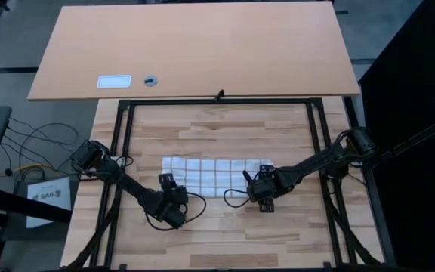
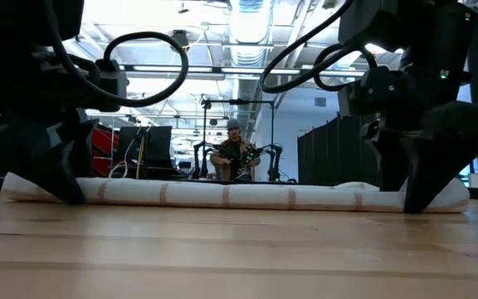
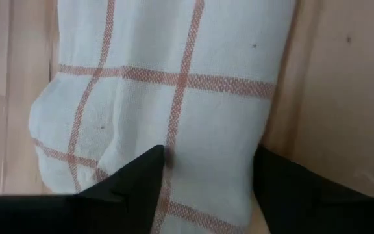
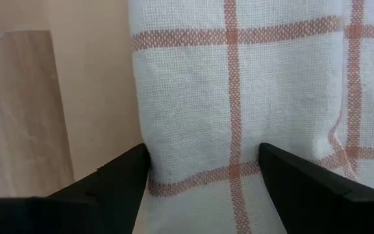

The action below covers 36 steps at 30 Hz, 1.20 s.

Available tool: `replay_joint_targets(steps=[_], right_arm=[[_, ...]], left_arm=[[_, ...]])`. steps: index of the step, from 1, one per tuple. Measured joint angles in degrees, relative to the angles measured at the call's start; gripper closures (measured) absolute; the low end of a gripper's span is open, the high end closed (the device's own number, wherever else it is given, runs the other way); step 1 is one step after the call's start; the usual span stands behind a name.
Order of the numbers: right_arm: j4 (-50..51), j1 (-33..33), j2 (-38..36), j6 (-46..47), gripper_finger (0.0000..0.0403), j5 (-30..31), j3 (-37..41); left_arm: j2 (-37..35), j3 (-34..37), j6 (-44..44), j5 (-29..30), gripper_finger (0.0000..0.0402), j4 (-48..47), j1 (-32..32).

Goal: Roll towel
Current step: Fold the white checkered towel

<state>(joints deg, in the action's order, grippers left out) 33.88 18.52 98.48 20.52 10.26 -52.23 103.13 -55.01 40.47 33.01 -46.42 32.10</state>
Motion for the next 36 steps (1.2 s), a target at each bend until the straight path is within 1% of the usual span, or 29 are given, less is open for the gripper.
replay_joint_targets(steps=[3,6,7,10,11,14,15,17,18,22,26,29,33,36], right_arm=[[-0.26,-0.07,0.07,0.43,0.0173,-0.34,0.00],[-0.70,-0.50,0.11,2.08,0.0243,-0.67,0.18],[-1.04,-0.64,0.11,2.52,0.0271,-0.67,0.53],[-3.28,-1.04,-0.02,4.54,0.0364,-1.64,2.42],[-3.83,-1.09,-0.09,5.04,0.0382,-2.80,2.78],[-4.04,0.16,-0.16,7.43,0.0391,-3.64,2.95],[-4.40,0.61,-0.49,8.01,0.0394,-4.81,3.00],[-5.78,1.41,-1.42,8.76,0.0397,-8.87,3.13],[-6.34,1.82,-1.97,9.24,0.0398,-10.96,3.16],[-7.80,2.74,-4.04,9.80,0.0400,-17.87,3.43],[-8.27,2.68,-5.23,10.17,0.0401,-23.83,3.34],[-8.27,2.10,-5.31,10.13,0.0401,-25.99,3.32],[-8.26,-0.01,-5.35,10.11,0.0402,-30.48,3.32],[-7.75,-1.55,-5.55,10.05,0.0402,-31.64,3.32]], left_arm=[[-0.02,1.93,-1.01,0.37,0.0283,3.07,-0.40],[-0.04,4.53,-1.19,0.92,0.0369,6.22,-0.68],[-0.03,5.11,-1.23,1.52,0.0384,6.65,-0.68],[-0.42,5.51,-1.39,1.40,0.0394,6.59,-0.70],[-0.98,5.54,-1.86,0.76,0.0396,6.51,-0.73],[-3.50,5.28,-2.25,-3.51,0.0398,6.09,-1.00],[-4.73,5.07,-2.27,-5.43,0.0398,5.60,-1.02],[-7.35,4.47,-2.24,-11.56,0.0399,4.79,-1.53],[-8.85,4.06,-2.17,-13.64,0.0400,4.81,-1.70],[-14.67,3.52,-1.83,-18.39,0.0400,4.65,-2.50],[-18.71,3.52,-2.67,-23.72,0.0401,4.59,-4.67],[-19.91,3.50,-5.58,-27.10,0.0401,4.34,-6.94],[-20.38,3.46,-10.71,-32.26,0.0401,4.09,-10.71],[-20.36,3.48,-14.35,-33.60,0.0401,3.63,-13.47]])
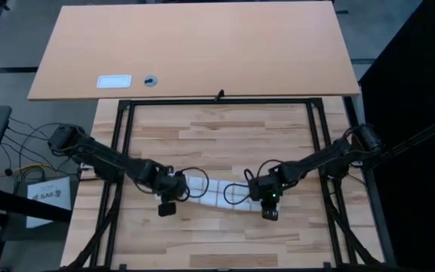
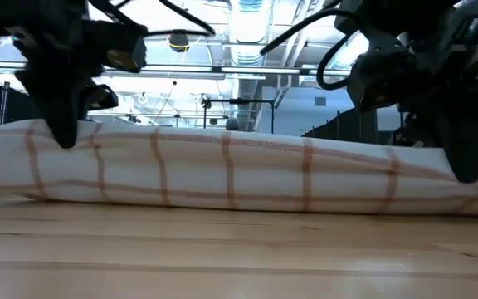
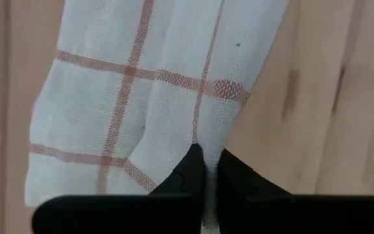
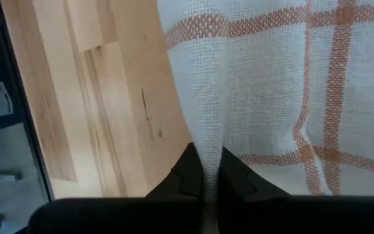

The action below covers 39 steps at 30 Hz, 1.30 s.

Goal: Roll towel
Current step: Fold the white checkered towel

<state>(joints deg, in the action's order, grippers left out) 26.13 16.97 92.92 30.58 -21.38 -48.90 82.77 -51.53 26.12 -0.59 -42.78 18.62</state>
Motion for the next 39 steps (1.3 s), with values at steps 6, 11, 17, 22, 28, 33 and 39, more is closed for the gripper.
replay_joint_targets(steps=[6,11,17,22,28,33,39], right_arm=[[1.59,-3.03,-3.29,-0.66,0.0402,-1.70,0.02],[4.30,-6.59,-6.66,-2.36,0.0402,-4.83,0.02],[6.62,-11.80,-7.17,-5.92,0.0403,-9.56,0.02],[6.71,-16.38,-7.17,-9.23,0.0403,-13.89,0.64],[6.41,-22.09,-7.17,-12.22,0.0403,-16.37,3.39],[6.05,-25.99,-7.17,-13.96,0.0403,-18.27,5.21],[6.16,-28.38,-7.17,-15.75,0.0403,-19.35,5.27]], left_arm=[[-0.01,0.02,-6.32,-5.40,0.0401,-0.53,-6.31],[-0.01,0.02,-11.50,-10.37,0.0401,-1.51,-10.69],[-0.01,0.02,-17.33,-14.16,0.0401,-2.08,-15.62],[-0.01,0.02,-22.43,-17.88,0.0401,-2.32,-20.48],[-0.01,0.02,-26.70,-20.47,0.0401,-1.96,-25.45],[-0.03,0.02,-28.05,-22.76,0.0401,-1.64,-27.57],[-0.03,0.02,-28.29,-23.18,0.0401,-1.61,-27.70]])
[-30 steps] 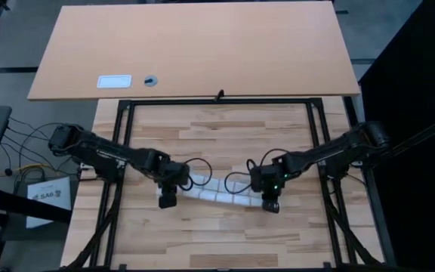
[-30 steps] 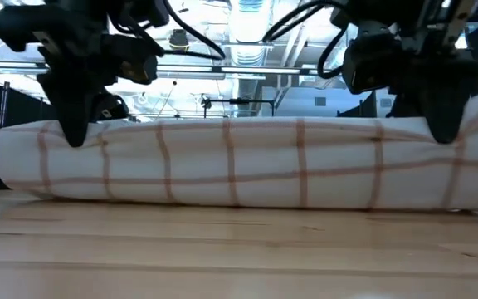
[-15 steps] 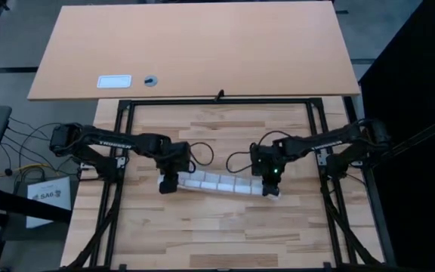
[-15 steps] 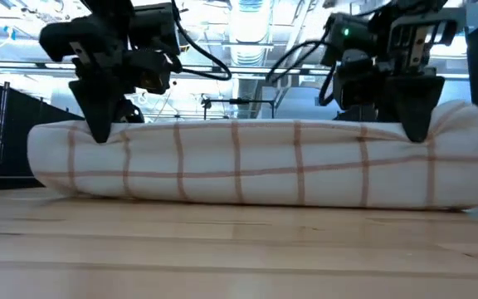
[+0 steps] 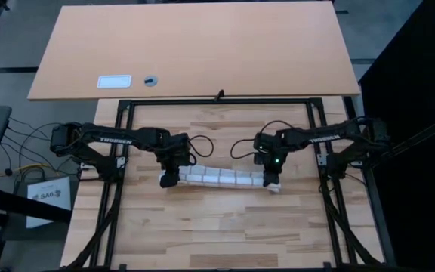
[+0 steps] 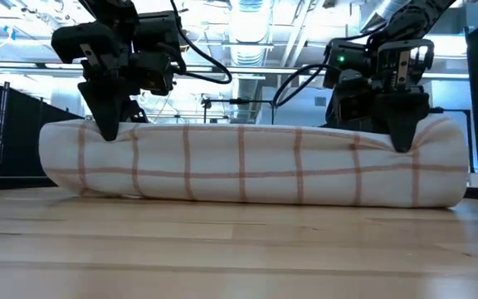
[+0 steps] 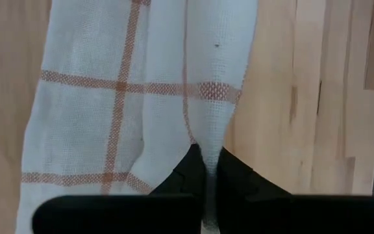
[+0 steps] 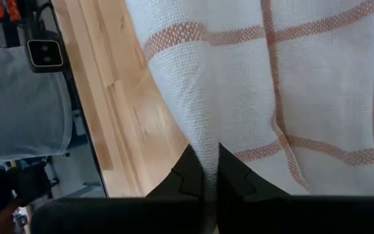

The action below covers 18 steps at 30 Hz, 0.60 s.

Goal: Roll towel
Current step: Fold the white checkered towel

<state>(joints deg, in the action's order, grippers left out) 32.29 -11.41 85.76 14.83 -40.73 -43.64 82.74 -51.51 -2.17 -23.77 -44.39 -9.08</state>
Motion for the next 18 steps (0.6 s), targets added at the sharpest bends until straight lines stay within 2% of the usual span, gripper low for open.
replay_joint_targets(steps=[13,18], right_arm=[[-0.02,-2.35,0.00,-1.24,0.0403,-1.83,0.00],[0.04,-3.47,0.00,-1.21,0.0403,-6.63,0.00]], left_arm=[[-0.02,0.00,0.16,0.01,0.0402,0.24,0.00],[-0.04,0.00,0.23,0.02,0.0402,0.25,0.02]])
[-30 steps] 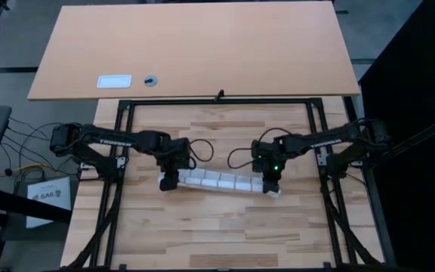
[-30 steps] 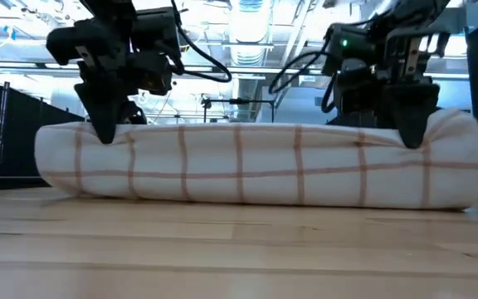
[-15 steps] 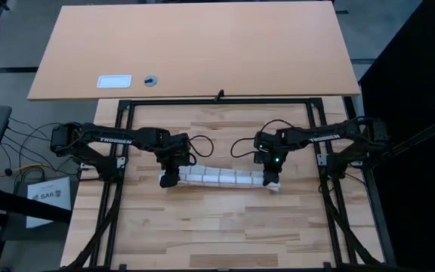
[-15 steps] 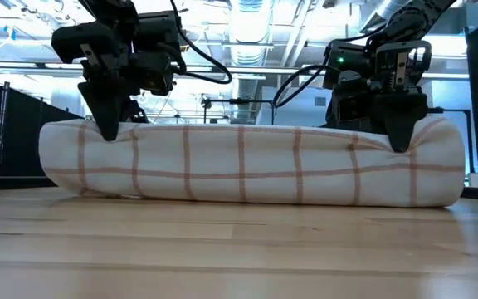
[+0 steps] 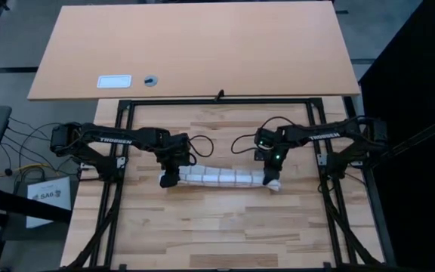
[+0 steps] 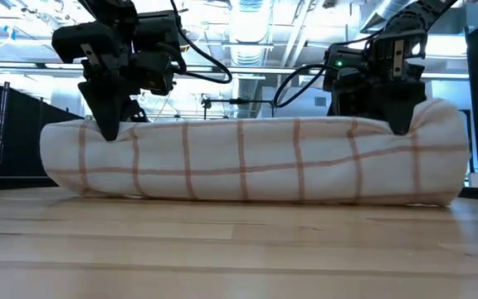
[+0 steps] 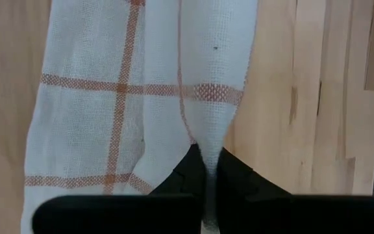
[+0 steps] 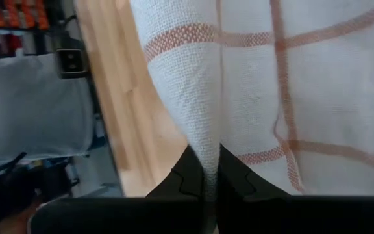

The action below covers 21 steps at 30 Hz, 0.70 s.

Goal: Roll towel
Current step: Fold the white checkered towel

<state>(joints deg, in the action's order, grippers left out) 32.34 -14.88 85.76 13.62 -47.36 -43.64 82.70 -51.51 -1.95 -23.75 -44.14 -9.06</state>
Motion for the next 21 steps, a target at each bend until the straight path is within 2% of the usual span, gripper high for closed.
replay_joint_targets(steps=[4,17,21], right_arm=[[0.01,-0.21,0.11,1.26,0.0403,-3.84,-0.02],[-0.48,5.11,0.11,2.48,0.0403,-3.92,-0.10],[-4.49,5.53,1.06,4.22,0.0403,-3.82,1.86]], left_arm=[[-0.04,0.68,0.12,-0.13,0.0402,0.27,0.00],[-0.04,4.31,2.84,-2.89,0.0402,5.59,0.02],[-0.04,4.33,3.30,-2.86,0.0402,6.27,0.02]])
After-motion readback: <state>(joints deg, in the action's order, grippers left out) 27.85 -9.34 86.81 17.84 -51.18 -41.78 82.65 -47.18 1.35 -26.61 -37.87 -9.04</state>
